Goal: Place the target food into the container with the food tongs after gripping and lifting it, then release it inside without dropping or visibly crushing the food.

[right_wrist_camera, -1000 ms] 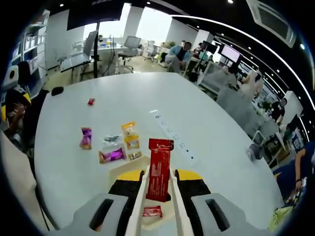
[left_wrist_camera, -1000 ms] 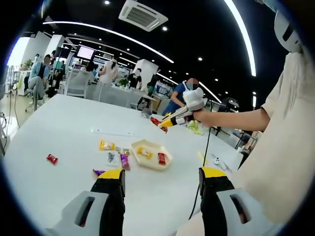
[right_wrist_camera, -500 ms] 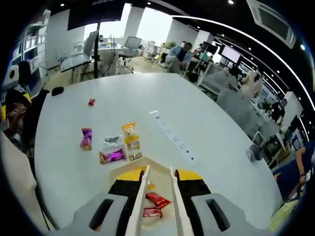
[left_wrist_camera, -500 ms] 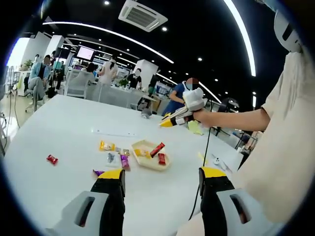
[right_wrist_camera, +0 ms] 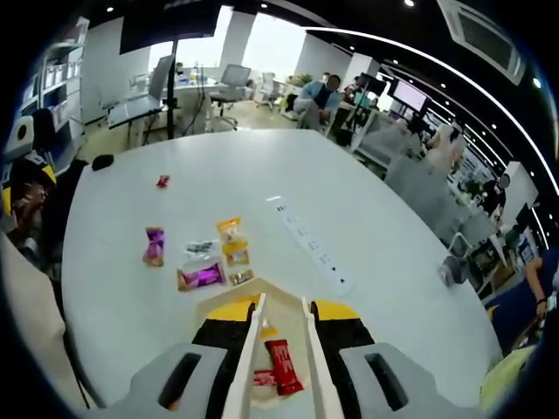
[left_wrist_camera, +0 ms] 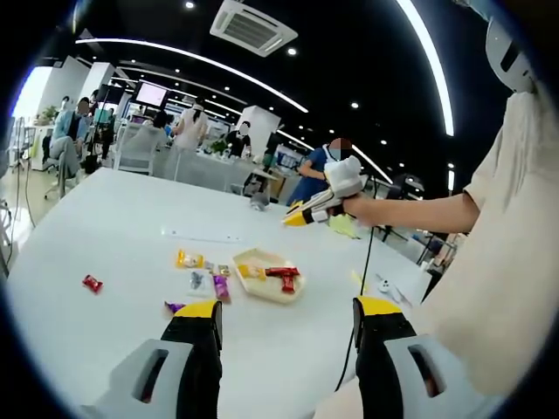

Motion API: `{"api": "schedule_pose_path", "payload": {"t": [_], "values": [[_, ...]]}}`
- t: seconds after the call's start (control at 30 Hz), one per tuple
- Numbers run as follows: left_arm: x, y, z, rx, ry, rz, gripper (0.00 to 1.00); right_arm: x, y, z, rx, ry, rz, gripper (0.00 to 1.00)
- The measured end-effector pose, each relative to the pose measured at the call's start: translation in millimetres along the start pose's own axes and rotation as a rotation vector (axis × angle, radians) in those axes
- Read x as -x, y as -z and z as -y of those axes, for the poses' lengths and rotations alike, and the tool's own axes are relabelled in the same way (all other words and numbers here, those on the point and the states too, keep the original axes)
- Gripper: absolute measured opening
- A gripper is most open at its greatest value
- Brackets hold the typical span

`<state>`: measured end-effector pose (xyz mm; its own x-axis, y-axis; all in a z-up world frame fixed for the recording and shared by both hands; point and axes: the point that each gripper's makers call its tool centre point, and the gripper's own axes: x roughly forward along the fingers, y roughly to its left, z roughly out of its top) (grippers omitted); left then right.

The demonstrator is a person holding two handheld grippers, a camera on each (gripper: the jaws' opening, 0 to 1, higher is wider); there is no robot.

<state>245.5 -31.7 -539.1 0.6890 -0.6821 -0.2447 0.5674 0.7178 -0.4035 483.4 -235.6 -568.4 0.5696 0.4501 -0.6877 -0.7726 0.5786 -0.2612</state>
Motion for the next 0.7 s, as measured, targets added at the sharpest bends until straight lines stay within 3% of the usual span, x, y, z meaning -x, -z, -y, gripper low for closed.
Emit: {"api": "schedule_pose_path", "payload": {"t": [0.7], "values": [[7, 4.5, -5.6, 0.017, -0.025, 0.000, 0.60, -23, -12.4, -37, 0.016, -0.073, 0.005, 0.25]]}}
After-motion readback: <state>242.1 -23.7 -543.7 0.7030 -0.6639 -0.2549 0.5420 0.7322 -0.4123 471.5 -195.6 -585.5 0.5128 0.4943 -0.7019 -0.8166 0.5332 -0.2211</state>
